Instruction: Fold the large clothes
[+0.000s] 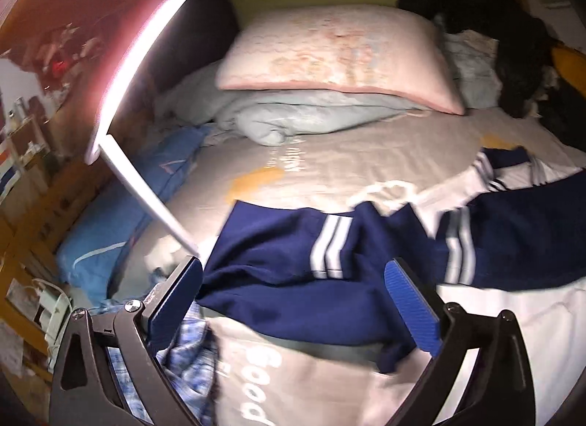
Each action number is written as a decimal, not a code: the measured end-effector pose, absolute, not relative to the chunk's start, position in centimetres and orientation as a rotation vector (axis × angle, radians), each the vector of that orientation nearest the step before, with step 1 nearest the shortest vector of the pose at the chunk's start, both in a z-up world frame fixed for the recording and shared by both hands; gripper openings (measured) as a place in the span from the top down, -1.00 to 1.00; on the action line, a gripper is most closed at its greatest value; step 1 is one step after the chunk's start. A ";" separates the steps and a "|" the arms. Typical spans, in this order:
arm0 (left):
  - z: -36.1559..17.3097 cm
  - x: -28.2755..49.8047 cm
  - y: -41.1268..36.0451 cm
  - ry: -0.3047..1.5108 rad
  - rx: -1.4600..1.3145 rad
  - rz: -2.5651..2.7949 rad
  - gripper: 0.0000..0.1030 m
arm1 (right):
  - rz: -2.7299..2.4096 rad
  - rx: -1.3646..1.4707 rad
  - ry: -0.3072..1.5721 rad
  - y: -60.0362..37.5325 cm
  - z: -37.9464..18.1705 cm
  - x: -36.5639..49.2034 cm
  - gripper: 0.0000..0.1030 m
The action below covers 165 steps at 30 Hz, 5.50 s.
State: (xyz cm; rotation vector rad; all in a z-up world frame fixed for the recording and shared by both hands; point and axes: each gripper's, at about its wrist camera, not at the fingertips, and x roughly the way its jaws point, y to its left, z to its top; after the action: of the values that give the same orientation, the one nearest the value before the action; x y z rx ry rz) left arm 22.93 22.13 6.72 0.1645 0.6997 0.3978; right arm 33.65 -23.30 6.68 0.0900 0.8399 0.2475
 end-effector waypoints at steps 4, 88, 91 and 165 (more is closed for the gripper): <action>5.3 24.6 24.4 0.730 0.098 0.325 -0.91 | 0.222 -0.020 0.815 -21.8 6.4 33.3 -0.68; -4.1 24.2 2.8 0.967 0.424 -0.191 -0.73 | 0.431 -0.041 0.902 -14.8 5.0 31.3 -0.67; -4.6 25.3 3.8 0.978 0.327 -0.208 -0.59 | 0.426 -0.056 0.897 -14.7 5.1 31.1 -0.67; 4.0 23.2 11.4 0.791 -0.096 -0.012 -0.30 | -0.163 -0.070 0.722 -26.0 5.4 38.6 0.82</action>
State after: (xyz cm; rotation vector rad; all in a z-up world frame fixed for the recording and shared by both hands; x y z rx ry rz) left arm 23.24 11.36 4.05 -0.0958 0.7911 -0.0121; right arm 38.57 -26.04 5.39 -0.0702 0.7225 -0.1630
